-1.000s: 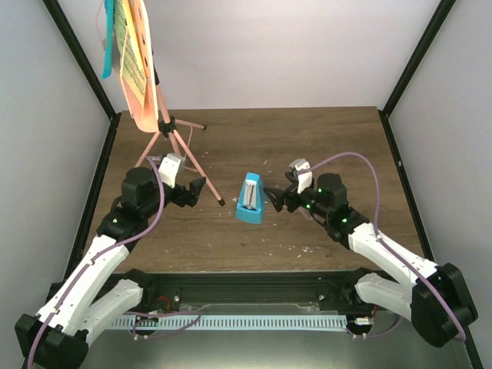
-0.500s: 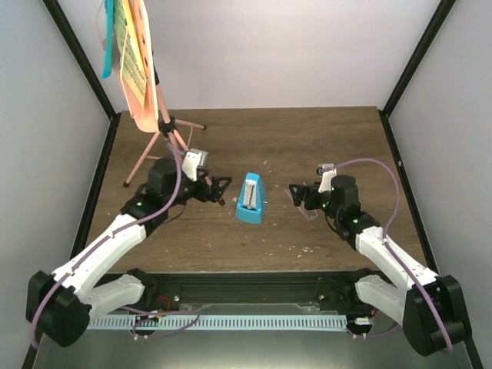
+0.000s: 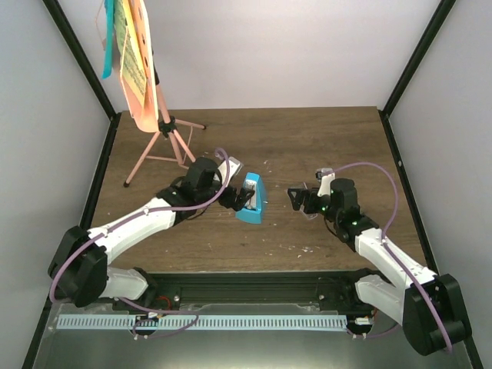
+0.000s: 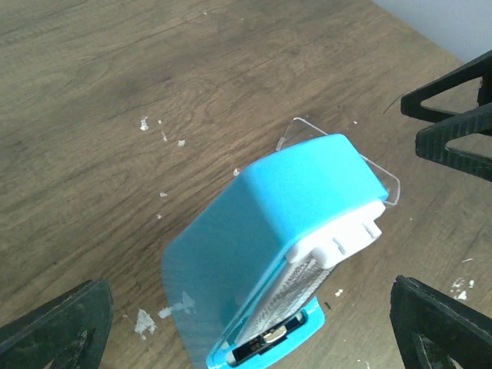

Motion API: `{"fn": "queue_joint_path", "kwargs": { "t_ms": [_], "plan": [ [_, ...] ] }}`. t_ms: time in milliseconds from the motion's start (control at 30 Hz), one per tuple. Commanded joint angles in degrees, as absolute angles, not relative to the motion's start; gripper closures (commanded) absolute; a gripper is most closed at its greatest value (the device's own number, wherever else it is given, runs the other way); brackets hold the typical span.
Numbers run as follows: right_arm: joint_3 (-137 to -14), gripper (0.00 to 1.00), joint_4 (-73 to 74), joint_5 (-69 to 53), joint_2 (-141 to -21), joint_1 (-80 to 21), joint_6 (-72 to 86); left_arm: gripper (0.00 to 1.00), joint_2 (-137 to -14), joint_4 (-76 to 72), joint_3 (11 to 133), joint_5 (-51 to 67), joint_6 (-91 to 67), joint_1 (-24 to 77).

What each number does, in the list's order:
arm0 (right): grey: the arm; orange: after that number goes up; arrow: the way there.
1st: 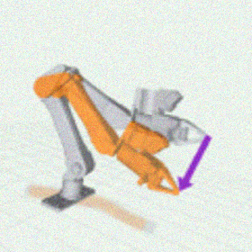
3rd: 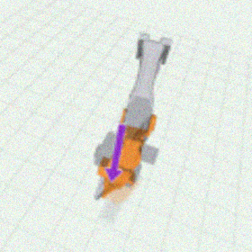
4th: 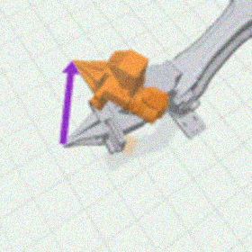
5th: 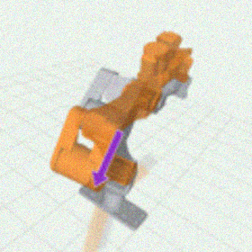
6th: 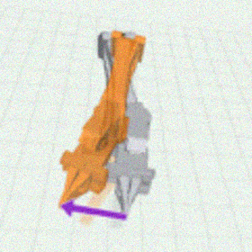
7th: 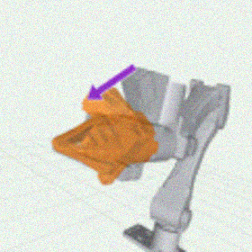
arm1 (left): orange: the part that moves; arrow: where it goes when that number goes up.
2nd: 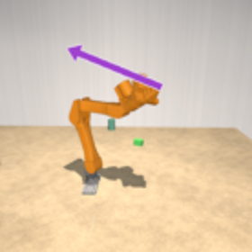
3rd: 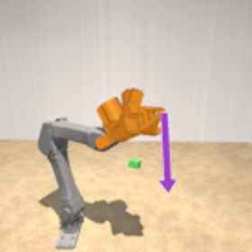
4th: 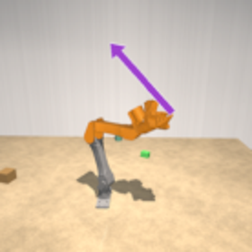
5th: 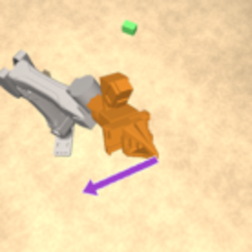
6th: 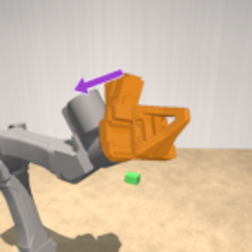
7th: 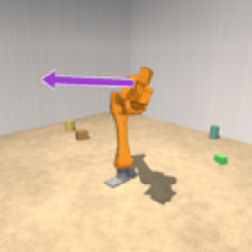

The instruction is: Pack up the instrument practice props

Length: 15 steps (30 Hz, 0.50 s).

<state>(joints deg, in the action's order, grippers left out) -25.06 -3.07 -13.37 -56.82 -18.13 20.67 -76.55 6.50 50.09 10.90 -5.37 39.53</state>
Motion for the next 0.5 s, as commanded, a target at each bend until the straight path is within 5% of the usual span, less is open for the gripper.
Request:
{"fn": "queue_joint_path", "kwargs": {
  "t_ms": [0,467],
  "plan": [
    [-25.3,0.0,-4.6,-13.3,-56.8,-17.6,21.3,0.0,-77.7,1.8,50.7,9.7,-1.2,39.6],
    [-24.3,0.0,-7.8,-13.3,-60.1,-17.5,22.7,0.05,-80.7,-4.7,48.0,12.5,1.6,39.7]
  ]
}}
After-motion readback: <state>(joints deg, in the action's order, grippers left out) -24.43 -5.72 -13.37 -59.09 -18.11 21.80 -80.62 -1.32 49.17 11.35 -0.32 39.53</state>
